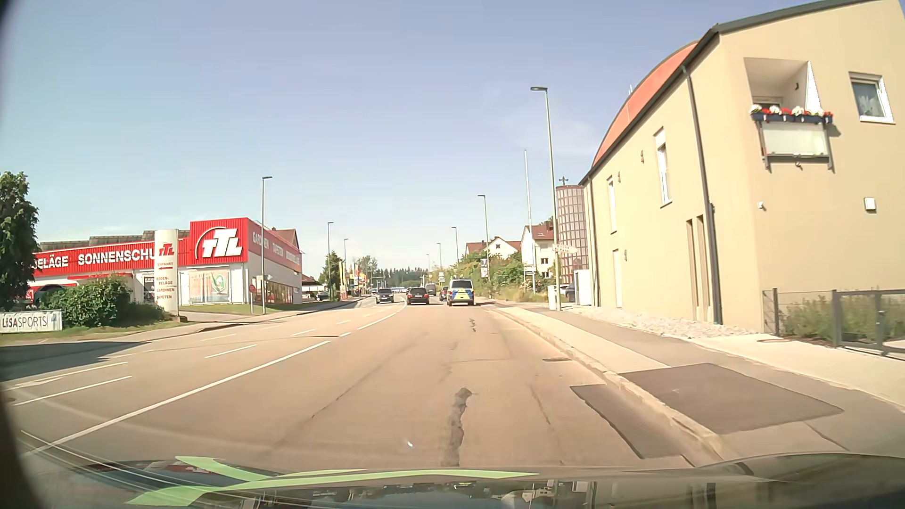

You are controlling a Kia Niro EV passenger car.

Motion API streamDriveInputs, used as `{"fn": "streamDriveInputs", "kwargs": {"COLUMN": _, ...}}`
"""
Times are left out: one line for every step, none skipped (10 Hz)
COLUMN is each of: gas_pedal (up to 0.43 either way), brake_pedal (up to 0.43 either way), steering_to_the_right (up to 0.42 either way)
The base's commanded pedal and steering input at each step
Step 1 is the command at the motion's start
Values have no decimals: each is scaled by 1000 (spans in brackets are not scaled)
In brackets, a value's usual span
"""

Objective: Follow the waypoints while adhering to traffic rules and regulations

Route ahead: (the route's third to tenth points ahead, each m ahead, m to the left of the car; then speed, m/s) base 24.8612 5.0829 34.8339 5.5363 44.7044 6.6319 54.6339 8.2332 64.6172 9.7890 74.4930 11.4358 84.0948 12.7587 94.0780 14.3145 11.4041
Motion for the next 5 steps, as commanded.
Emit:
{"fn": "streamDriveInputs", "kwargs": {"gas_pedal": 59, "brake_pedal": 0, "steering_to_the_right": -18}}
{"fn": "streamDriveInputs", "kwargs": {"gas_pedal": 59, "brake_pedal": 0, "steering_to_the_right": -18}}
{"fn": "streamDriveInputs", "kwargs": {"gas_pedal": 59, "brake_pedal": 0, "steering_to_the_right": -18}}
{"fn": "streamDriveInputs", "kwargs": {"gas_pedal": 59, "brake_pedal": 0, "steering_to_the_right": -16}}
{"fn": "streamDriveInputs", "kwargs": {"gas_pedal": 59, "brake_pedal": 0, "steering_to_the_right": -16}}
